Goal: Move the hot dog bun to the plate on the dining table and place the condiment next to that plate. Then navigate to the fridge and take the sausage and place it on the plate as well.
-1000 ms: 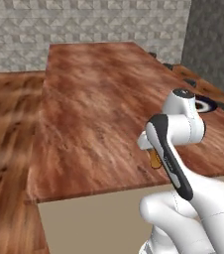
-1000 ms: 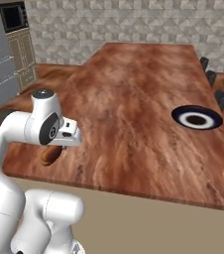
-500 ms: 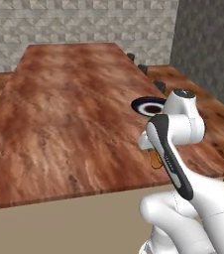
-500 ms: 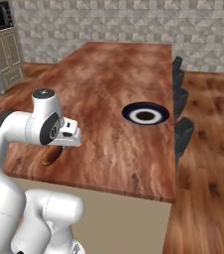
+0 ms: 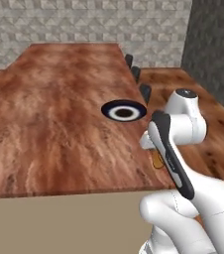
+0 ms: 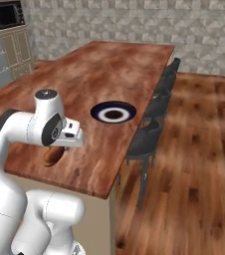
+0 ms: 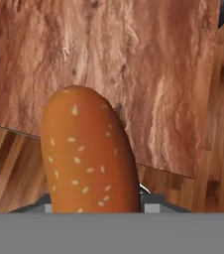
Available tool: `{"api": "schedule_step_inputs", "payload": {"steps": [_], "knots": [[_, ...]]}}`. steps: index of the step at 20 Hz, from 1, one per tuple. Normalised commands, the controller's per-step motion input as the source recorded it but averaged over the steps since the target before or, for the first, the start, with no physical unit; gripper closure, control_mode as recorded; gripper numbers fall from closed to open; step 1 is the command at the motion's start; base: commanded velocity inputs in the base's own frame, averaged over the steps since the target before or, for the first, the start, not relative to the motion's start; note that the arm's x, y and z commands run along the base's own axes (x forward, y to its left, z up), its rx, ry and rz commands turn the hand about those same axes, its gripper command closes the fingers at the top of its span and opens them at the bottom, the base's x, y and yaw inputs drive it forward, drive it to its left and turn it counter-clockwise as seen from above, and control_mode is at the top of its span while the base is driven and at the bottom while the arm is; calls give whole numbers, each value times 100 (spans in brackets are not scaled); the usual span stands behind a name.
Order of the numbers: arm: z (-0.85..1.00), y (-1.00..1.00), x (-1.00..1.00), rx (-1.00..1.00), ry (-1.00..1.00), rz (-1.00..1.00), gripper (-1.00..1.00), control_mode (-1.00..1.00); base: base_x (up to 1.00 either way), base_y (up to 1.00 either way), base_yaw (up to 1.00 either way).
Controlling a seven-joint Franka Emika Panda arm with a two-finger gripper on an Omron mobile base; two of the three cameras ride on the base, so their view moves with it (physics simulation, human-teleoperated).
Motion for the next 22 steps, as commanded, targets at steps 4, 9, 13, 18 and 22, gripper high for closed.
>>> {"api": "schedule_step_inputs", "payload": {"steps": [4, 9, 13, 18, 22], "knots": [[0, 0, 0, 0, 0, 0, 100, 100, 27, -100, 41], [0, 0, 0, 0, 0, 0, 100, 100, 31, -100, 46], [0, 0, 0, 0, 0, 0, 100, 100, 34, -95, 49], [0, 0, 0, 0, 0, 0, 100, 100, 33, -96, 49], [0, 0, 0, 0, 0, 0, 100, 100, 36, -88, 50]]}}
